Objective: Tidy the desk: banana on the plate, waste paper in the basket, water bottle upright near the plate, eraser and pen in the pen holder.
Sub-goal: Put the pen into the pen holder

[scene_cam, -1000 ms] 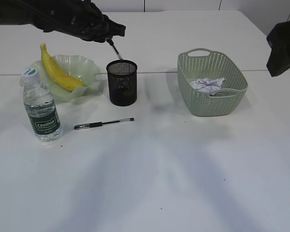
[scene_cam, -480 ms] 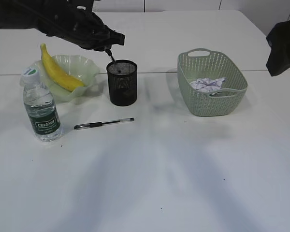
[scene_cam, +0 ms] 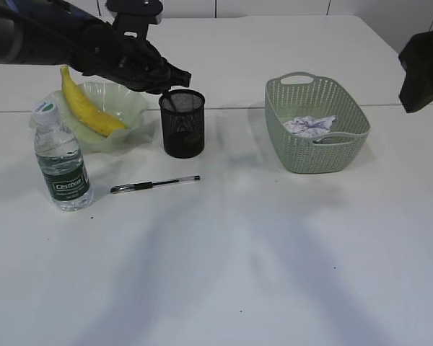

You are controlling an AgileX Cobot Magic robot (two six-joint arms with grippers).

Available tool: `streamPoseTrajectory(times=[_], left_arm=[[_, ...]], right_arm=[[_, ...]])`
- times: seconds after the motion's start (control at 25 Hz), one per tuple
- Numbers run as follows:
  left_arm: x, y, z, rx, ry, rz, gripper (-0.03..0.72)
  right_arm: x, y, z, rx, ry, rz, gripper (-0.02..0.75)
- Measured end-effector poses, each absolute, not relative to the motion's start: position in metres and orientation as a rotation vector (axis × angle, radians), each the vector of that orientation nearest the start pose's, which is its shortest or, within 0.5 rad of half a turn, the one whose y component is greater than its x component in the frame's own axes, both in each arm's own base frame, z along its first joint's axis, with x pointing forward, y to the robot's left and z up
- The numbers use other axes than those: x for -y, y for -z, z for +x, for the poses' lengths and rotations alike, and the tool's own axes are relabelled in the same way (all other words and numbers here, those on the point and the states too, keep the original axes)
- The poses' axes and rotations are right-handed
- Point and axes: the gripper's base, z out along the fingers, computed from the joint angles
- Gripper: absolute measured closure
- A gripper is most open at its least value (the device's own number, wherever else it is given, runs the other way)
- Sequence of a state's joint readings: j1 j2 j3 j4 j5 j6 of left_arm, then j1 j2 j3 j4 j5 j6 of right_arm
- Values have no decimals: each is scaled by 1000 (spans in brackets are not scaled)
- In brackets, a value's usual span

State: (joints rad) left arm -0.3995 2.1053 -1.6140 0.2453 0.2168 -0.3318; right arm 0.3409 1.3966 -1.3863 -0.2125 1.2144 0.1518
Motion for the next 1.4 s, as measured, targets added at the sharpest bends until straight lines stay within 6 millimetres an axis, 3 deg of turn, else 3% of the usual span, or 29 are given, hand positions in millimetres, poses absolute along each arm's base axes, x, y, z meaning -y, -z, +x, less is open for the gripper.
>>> streamPoseTrajectory(times=[0.24,0.6,0.84,1.2,1.4], left_arm=[[187,-209,455,-2182,213,315,605],[187,-210,455,-2176,216,315,450],[186,-215,454,-2165,212,320,432],[178,-268,440,-2095,198,313,437],[167,-313,419,-2069,163,303,447]], right_arm=[[-74,-369,266,-2648,153,-294,183],[-74,-369,266,-2648,154,-294,183],[-74,-369,266,-2648,154,-294,183],[-74,-369,266,-2646,153,-294,183],[-74,-369,266,-2644,153,-295,183]])
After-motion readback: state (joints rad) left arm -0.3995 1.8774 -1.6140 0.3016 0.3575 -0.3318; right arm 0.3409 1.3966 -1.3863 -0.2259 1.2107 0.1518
